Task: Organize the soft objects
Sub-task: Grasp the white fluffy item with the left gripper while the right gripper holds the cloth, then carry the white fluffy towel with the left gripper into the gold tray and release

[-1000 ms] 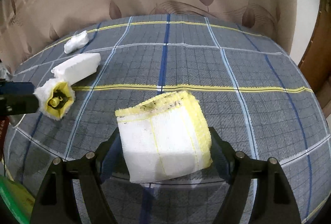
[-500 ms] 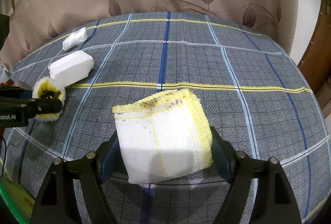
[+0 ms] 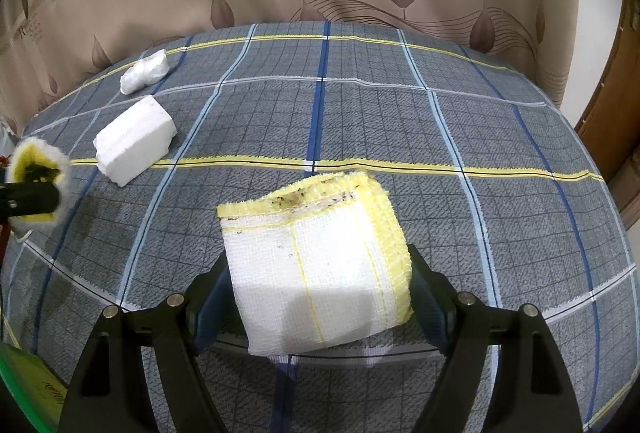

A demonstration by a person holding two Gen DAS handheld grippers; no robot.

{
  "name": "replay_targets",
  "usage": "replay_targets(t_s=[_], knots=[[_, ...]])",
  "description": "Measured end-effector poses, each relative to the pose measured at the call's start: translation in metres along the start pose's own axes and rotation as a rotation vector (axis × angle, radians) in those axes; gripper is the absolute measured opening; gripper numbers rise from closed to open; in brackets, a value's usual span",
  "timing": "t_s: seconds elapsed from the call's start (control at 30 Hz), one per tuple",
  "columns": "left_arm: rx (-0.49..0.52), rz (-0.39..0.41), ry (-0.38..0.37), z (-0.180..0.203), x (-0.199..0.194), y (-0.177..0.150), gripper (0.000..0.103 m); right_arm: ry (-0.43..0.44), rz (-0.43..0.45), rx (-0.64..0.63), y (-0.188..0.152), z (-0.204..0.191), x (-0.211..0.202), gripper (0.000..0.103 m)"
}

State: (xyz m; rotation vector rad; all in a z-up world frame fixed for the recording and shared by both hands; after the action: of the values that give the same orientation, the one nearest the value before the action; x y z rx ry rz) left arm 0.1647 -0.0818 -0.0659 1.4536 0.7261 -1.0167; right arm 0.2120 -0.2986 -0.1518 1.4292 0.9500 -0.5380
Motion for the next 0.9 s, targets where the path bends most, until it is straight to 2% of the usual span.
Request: replay_targets(t_s=[0.37,0.57,0.67,0.9], knots=[[-0.049,0.042,-0.005,-0.025,-0.056,-0.021,0.038,-0.002,-0.001,-0.003,0.0,-0.001,0.0,0.078],[-0.09,0.067,0.027,-0.056,-0.089,-0.032,0.038,-0.002,-0.001,-0.003,0.001,-0.001,0.0,0.078],[-0.123,0.08,0.065,-0.082,-0.106,-0.038,0.038,-0.002,-0.001,-0.003,0.001,-0.001,0.0,0.078],[-0.227,0.102,0.207,-0.155,-0.137,-0.051,0.038,-0.003,-0.001,-0.003,0.001,0.0,0.0,0.078]])
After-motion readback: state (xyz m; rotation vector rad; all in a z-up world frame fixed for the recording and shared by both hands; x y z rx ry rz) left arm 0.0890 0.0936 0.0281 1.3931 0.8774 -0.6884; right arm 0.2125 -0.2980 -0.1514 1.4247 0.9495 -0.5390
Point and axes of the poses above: each gripper's, at about its wrist camera, not at the fingertips, and x roughly the way its jaws point, z to its right, y to its top, the point moved 1 cm from there along x, roughly the way its jaws point, and after that the axes turned 4 degrees about y, right-handed, at the moved point
